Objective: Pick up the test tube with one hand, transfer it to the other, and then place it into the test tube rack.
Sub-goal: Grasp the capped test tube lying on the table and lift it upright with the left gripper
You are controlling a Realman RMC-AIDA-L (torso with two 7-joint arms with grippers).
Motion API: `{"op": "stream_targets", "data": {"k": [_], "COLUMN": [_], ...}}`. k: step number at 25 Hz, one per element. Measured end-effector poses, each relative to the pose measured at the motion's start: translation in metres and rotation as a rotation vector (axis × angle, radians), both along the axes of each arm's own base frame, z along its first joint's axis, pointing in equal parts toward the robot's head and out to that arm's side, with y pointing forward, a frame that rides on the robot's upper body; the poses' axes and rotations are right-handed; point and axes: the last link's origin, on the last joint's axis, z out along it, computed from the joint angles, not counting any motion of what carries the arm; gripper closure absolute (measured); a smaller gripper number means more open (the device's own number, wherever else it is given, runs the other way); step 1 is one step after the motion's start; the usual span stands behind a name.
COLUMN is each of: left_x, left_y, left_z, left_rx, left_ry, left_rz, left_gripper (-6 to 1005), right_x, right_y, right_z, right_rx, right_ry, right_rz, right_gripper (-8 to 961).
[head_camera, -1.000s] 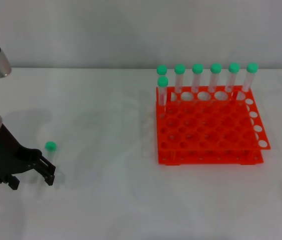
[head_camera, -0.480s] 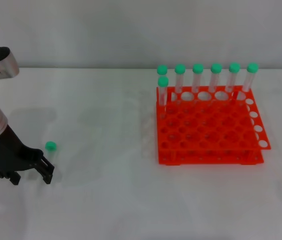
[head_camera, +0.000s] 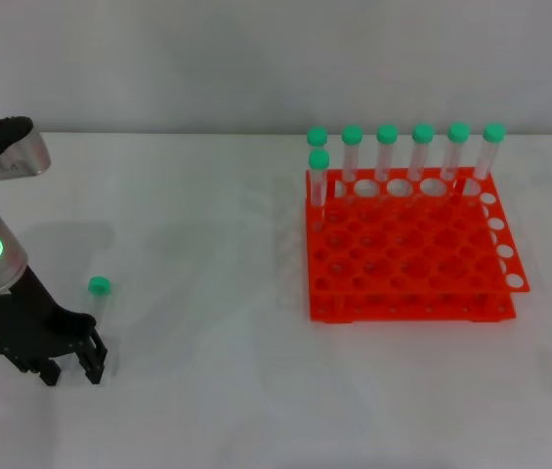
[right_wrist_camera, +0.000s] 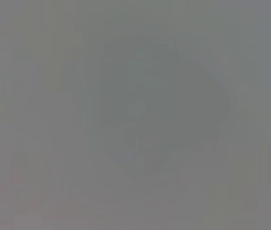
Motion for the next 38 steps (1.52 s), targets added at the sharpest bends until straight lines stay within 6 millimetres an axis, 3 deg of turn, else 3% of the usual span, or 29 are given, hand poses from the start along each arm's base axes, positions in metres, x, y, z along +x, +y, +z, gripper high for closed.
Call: {"op": "stream_targets", "data": {"k": [5, 16, 27, 38], "left_x": [0.0001, 0.0004, -0.0027, -0.0044], "left_y": [0.0007, 0.0032, 0.0014, 0.0015], "left_z": [0.0008, 0.0022, 0.0016, 0.0033], "left_rx": [0.003, 0.011, 0.010, 0.003], "left_ry": [0.000, 0.006, 0.007, 0.028], "left_rz": [0.000, -0.007, -0.003, -0.009], "left_gripper": [469, 483, 621, 628], "right_x": [-0.0015, -0.0025, -0.0033, -0.0046], "right_y": [0.0020, 0.0037, 0.0048, 0.0064], "right_z": [0.0001, -0.0001, -0.0007, -0.0017], "right_rx": [-0.001, -0.002, -0.006, -0.012], "right_ry": [0.000, 0.001, 0.000, -0.002], "right_rz": [0.004, 0.006, 0.007, 0.010], "right_gripper": [288, 289, 290, 289]}}
